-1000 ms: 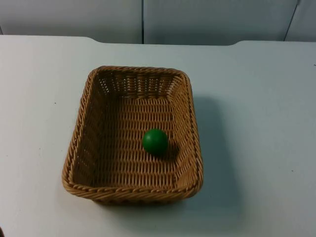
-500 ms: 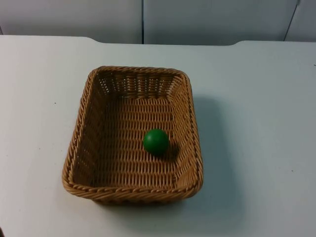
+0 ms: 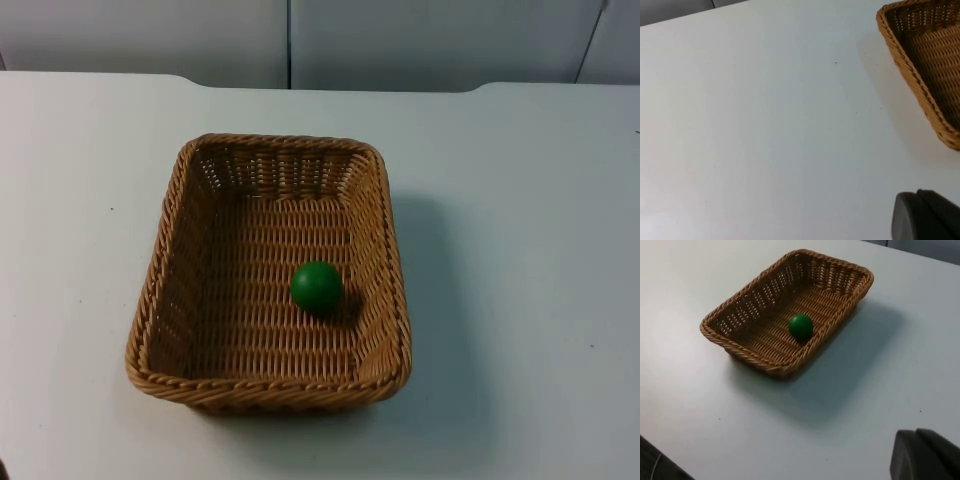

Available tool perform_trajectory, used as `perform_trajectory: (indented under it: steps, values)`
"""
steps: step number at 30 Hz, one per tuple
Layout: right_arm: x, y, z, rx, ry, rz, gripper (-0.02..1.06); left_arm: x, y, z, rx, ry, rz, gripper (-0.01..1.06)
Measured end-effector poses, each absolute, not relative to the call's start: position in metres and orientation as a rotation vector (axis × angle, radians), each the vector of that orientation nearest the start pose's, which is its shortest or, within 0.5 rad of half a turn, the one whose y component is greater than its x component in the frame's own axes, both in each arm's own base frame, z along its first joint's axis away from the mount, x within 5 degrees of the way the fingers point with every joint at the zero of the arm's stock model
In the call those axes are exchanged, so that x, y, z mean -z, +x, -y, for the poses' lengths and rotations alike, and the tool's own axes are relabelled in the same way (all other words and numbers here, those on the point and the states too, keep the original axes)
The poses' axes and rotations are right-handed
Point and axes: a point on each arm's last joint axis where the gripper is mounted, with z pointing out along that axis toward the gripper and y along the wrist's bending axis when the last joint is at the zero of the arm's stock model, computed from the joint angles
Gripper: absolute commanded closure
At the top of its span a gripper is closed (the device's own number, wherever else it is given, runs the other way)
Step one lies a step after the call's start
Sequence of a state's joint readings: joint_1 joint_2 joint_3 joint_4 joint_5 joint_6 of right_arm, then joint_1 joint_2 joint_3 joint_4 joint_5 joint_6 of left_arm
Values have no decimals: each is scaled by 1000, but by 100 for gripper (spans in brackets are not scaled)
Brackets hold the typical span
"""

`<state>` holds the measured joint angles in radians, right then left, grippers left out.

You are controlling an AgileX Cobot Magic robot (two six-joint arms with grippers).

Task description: Pick up the basket with the left hand and place the ball into the basket with the right hand.

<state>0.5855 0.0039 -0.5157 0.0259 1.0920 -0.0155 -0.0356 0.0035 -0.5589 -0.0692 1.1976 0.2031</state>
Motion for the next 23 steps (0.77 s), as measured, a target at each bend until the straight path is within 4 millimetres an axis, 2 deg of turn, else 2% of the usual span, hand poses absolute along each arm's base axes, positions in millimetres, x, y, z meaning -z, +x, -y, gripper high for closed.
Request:
perform_trajectory:
  steps: [5, 9, 14, 19, 23]
  values:
    - [-279, -7, 2, -380, -620, -1994, 105, -283, -15, 5, -15, 259, -2078, 105]
    - [-278, -7, 2, -343, -555, -2010, 105, -284, -14, 5, -16, 258, -2071, 105]
    - [-278, -7, -1, -156, -236, -2054, 105, -282, -10, 6, -15, 253, -2052, 105]
    - [-278, -7, -2, -52, -62, -2063, 105, -280, -9, 6, -12, 251, -2047, 105]
    - [-278, -7, -3, -7, 14, -2064, 105, -280, -9, 6, -13, 251, -2046, 105]
